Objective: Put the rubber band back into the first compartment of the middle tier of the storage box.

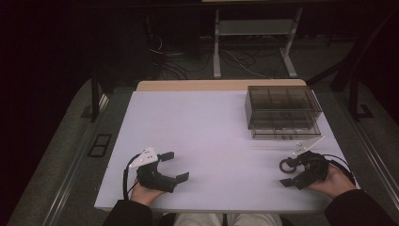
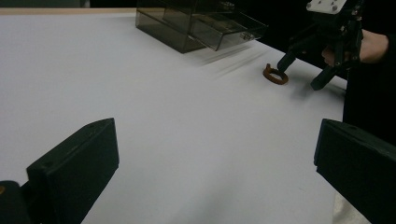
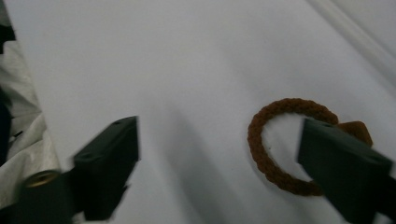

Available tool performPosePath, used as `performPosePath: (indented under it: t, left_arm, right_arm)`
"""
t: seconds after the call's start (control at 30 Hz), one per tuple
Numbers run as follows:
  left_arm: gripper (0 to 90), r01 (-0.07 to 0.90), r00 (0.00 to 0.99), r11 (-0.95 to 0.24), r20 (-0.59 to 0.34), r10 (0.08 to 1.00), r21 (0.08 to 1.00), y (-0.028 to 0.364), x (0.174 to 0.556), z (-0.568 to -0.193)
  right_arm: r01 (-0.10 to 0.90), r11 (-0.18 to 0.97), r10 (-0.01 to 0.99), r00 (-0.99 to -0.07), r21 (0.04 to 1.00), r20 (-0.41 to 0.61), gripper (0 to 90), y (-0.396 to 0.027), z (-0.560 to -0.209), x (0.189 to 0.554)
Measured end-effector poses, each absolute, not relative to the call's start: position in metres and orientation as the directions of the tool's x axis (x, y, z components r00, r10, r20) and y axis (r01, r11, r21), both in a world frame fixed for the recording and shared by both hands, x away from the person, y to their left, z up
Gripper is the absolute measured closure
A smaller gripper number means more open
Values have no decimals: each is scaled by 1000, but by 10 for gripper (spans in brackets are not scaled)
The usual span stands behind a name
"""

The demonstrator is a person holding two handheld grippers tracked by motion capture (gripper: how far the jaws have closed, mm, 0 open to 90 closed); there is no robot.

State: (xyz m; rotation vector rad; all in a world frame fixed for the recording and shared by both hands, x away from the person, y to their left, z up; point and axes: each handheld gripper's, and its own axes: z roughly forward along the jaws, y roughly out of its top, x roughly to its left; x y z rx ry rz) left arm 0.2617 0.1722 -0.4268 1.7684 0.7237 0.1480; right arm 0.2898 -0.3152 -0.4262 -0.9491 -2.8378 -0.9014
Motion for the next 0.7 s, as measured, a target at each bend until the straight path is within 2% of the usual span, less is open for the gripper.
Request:
performPosePath:
  t: [0.37,0.7]
  left_arm:
    - [0,392,802,-146,-259,538,908,172,261,-426]
    - [0,393,801,-149,-258,539,908,172,261,-427]
  right_arm:
    - [544,661,548,-820,516,163,247,-314,-429,292]
    - [538,677,542,-826,503,153,395,-315,-431,292]
